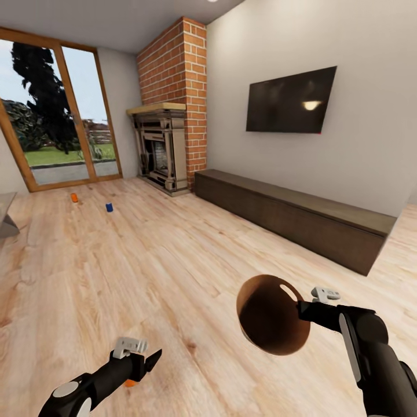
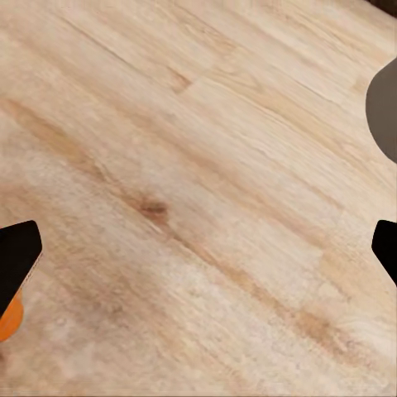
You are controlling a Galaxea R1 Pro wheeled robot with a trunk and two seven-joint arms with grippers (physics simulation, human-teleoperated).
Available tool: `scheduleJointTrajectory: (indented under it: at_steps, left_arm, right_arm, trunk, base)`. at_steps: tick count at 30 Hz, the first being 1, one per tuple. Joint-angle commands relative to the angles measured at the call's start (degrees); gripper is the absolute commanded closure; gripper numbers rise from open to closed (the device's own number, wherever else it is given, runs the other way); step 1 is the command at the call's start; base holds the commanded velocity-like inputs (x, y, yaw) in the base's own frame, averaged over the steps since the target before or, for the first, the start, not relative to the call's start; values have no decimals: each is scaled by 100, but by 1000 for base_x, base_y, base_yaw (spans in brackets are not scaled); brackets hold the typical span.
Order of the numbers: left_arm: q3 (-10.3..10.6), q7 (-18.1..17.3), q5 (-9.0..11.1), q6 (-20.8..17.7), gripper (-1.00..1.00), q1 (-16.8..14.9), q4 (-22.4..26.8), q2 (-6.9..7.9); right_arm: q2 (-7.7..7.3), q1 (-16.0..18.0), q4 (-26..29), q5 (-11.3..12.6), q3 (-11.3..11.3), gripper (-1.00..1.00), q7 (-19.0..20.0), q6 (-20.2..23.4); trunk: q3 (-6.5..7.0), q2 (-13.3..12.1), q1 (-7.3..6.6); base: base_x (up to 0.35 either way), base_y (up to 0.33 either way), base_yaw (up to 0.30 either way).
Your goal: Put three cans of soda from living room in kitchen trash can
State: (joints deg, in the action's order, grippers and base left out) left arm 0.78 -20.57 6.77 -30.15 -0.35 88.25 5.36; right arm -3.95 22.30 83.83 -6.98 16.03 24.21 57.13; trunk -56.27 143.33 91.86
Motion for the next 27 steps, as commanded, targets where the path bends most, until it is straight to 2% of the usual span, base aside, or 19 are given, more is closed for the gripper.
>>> scheduleJointTrajectory:
  at_steps: [1, 7, 17, 22, 27]
  left_arm:
    - [-1, 0, 0, 0, -100, 0, 0, 0]
    - [-6, 3, 0, 2, -100, 0, 0, 0]
    - [-8, 10, 0, 1, -100, 0, 0, -3]
    - [-8, 12, 0, 1, -100, 0, 0, -2]
    - [-5, 9, 0, 0, -100, 0, 0, 0]
  right_arm:
    - [-6, 2, 2, 144, 2, 100, 40, 125]
    - [-9, 2, 2, 145, 5, 100, 40, 236]
    - [-9, 2, 2, 152, 5, 100, 40, 248]
    - [-9, 2, 2, 145, 2, 100, 40, 254]
    - [-9, 2, 2, 144, -3, 100, 40, 255]
  trunk:
    - [1, 0, 0]
    - [1, 0, 0]
    - [1, 0, 0]
    - [1, 0, 0]
    - [1, 0, 0]
  base:
    - [331, 0, 0]
    - [178, 0, 53]
    - [10, 0, 217]
    - [28, 0, 38]
    - [254, 0, 5]
